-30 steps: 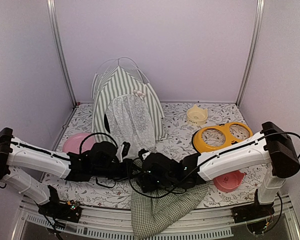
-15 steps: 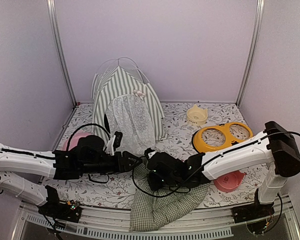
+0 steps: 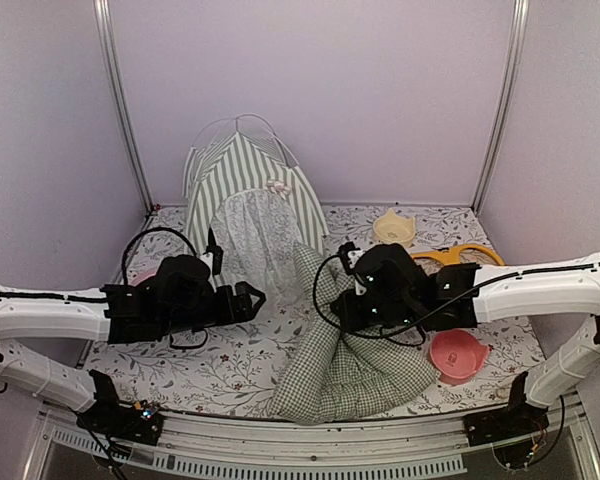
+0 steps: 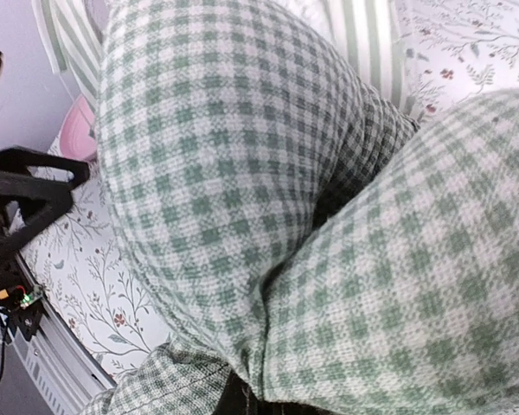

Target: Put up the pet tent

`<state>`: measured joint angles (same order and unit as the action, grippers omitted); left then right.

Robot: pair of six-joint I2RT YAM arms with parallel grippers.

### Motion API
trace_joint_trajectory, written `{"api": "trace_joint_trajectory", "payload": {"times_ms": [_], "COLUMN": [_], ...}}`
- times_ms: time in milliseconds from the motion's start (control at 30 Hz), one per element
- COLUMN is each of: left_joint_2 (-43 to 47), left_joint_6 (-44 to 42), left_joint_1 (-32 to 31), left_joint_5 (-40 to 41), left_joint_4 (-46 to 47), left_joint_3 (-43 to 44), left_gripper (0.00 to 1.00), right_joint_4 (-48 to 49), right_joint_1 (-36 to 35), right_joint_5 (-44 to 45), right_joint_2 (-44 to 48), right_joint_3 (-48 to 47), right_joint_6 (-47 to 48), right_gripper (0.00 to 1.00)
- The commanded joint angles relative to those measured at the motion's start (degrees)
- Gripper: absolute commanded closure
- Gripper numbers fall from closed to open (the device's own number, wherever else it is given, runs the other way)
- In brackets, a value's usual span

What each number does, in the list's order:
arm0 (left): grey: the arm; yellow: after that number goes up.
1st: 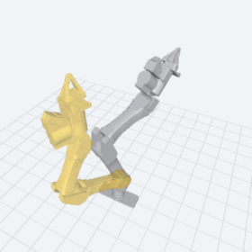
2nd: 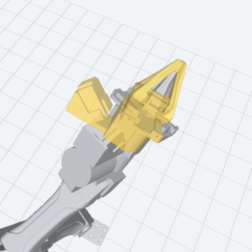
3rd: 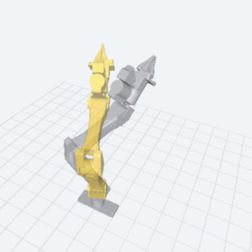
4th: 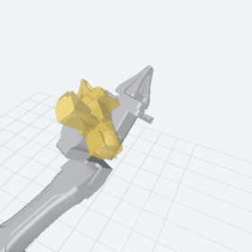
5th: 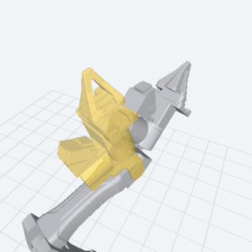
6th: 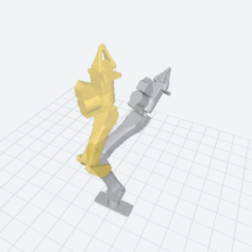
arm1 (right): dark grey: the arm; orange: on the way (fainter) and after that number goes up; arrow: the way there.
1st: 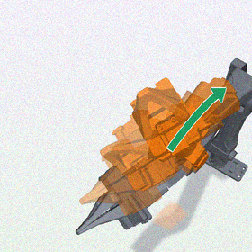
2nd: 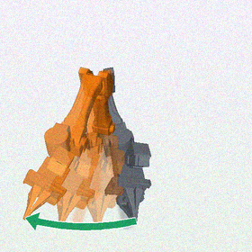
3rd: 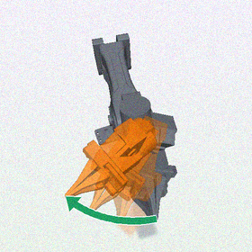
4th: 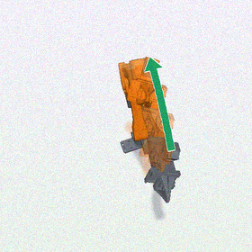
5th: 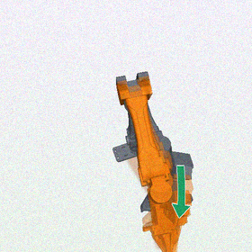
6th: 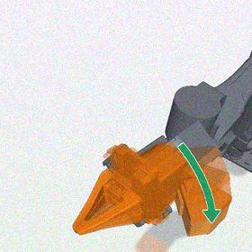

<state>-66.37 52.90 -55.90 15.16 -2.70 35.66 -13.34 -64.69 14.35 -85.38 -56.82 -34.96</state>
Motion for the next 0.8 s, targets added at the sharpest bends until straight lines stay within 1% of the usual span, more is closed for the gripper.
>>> {"api": "trace_joint_trajectory", "payload": {"times_ms": [0, 67, 167, 267, 333, 400, 500, 633, 767], "left_joint_2": [-7.5, -11.7, -18.8, -26.8, -32.0, -37.4, -43.7, -50.4, -54.8], "left_joint_6": [-4.3, -3.7, -0.1, 3.0, 4.8, 7.1, 10.1, 12.1, 13.6], "left_joint_1": [1.1, 1.1, 1.1, 0.7, -0.3, -0.8, -0.8, -0.8, 0.0], "left_joint_5": [3.1, 4.6, 7.4, 8.9, 11.2, 13.6, 16.2, 18.2, 20.0], "left_joint_4": [-2.3, -2.9, -4.9, -7.1, -10.2, -14.1, -18.7, -19.0, -22.2], "left_joint_3": [6.7, 9.3, 13.7, 19.5, 24.1, 29.2, 35.7, 39.7, 43.4], "left_gripper": [0.08, 0.07, 0.06, 0.06, 0.04, 0.01, 0.00, 0.01, 0.01], "right_joint_4": [-3.1, -4.0, -4.5, -4.7, -5.0, -5.2, -5.8, -6.6, -7.5], "right_joint_1": [4.4, 6.7, 9.9, 12.4, 13.5, 14.0, 14.5, 14.8, 14.8], "right_joint_5": [0.5, -0.1, -1.8, -4.7, -6.0, -7.0, -8.0, -9.1, -9.5], "right_joint_2": [8.2, 11.6, 15.6, 17.7, 18.2, 18.4, 18.6, 19.5, 20.8], "right_joint_3": [0.3, 0.3, 0.1, -0.7, -1.6, -2.4, -3.7, -4.3, -4.1], "right_joint_6": [4.2, 6.2, 9.1, 11.6, 12.9, 14.1, 15.6, 16.5, 16.4], "right_gripper": [1.00, 1.00, 1.00, 1.00, 1.00, 1.00, 1.00, 1.00, 1.00]}}
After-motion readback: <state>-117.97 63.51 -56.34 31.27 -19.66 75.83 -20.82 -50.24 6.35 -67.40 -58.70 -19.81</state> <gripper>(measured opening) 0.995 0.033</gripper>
